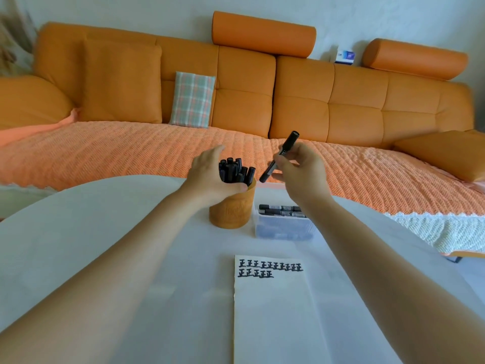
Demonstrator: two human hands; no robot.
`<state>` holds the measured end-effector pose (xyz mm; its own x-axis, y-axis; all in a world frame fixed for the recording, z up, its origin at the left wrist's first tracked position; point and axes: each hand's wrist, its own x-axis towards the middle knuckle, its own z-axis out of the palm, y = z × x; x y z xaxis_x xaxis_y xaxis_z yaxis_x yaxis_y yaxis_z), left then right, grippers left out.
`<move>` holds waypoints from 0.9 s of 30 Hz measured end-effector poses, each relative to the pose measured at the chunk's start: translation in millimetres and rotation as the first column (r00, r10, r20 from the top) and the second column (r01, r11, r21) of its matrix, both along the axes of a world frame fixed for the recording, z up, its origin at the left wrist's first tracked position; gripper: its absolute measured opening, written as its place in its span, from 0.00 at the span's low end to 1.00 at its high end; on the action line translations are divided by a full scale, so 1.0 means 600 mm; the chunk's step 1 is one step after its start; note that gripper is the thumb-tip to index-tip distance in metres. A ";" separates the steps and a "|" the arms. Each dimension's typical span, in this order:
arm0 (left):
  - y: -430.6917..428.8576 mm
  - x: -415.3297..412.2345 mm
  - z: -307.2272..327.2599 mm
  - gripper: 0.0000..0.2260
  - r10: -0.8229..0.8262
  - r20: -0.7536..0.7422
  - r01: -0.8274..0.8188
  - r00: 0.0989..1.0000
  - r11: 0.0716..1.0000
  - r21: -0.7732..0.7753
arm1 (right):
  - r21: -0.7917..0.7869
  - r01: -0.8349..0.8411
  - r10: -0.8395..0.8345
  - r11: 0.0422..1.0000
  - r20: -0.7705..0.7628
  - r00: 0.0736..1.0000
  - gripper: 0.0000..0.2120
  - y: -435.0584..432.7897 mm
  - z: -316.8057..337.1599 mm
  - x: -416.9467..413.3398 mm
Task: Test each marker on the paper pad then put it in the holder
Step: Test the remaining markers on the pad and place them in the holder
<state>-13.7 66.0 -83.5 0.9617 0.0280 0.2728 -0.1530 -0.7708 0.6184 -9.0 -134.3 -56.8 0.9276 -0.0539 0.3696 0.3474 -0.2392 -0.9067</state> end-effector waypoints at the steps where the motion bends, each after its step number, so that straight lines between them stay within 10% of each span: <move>1: -0.001 0.009 0.001 0.48 -0.016 -0.056 0.015 0.998 1.000 -0.017 | 0.006 -0.013 0.013 1.000 -0.002 1.000 0.06 0.010 0.002 0.010; 16: 0.009 0.022 -0.020 0.32 -0.216 0.028 0.213 0.976 0.921 -0.326 | -0.453 -0.085 0.016 0.888 -0.154 0.988 0.05 0.056 -0.041 0.046; 21: 0.009 0.019 -0.024 0.38 -0.202 -0.023 0.189 0.979 0.946 -0.264 | -0.529 -0.079 0.108 0.845 0.024 0.994 0.31 0.053 -0.038 0.044; 27: 0.013 0.021 -0.025 0.38 -0.149 -0.039 0.144 0.988 0.983 -0.109 | -0.811 -0.055 0.216 0.583 0.090 0.972 0.23 0.052 -0.056 0.036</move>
<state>-1.3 73.9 -98.6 0.9692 -0.0879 0.2302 -0.2283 -0.6719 0.7046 12.8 -103.2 -90.4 0.8208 0.4585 0.3408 0.5571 -0.7745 -0.2996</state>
